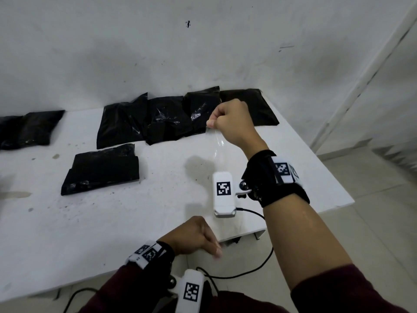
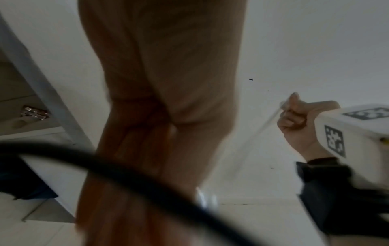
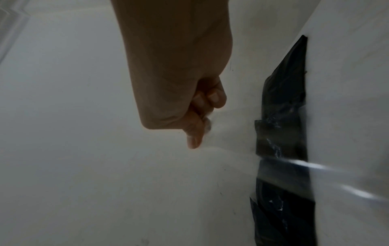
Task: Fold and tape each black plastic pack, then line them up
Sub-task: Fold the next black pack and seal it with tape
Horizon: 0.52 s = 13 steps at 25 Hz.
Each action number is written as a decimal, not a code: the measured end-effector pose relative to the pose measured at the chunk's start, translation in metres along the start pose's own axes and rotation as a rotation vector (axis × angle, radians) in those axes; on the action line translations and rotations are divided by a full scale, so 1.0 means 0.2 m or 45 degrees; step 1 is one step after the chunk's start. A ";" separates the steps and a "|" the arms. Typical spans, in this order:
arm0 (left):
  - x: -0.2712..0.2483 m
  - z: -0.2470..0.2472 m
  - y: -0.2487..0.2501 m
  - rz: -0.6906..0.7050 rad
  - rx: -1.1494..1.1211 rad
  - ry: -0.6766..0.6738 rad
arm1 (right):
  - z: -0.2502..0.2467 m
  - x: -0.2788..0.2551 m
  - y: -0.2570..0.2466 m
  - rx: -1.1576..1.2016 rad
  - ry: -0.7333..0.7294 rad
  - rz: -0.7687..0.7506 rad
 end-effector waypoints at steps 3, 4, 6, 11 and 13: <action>0.01 0.00 0.06 0.077 -0.080 -0.061 | -0.05 0.03 0.03 0.057 0.097 0.017; 0.01 -0.07 0.06 0.092 -0.062 0.045 | -0.09 0.04 0.03 0.077 0.149 0.029; 0.01 -0.24 0.06 0.102 -0.141 0.244 | -0.19 0.08 0.05 0.140 0.263 0.084; -0.15 -0.54 0.05 0.264 -0.500 0.584 | -0.31 0.17 0.16 0.423 0.444 0.308; -0.22 -0.63 0.06 0.323 -0.634 0.653 | -0.28 0.21 0.18 0.462 0.423 0.372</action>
Point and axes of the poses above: each hand's wrist, its own x-axis towards the middle knuckle, its own z-axis out of the palm, y = z × x, the point moved 6 cm from there along x, towards the middle knuckle, and after that the axes turned 10 degrees about -x, right-handed, at the moved point
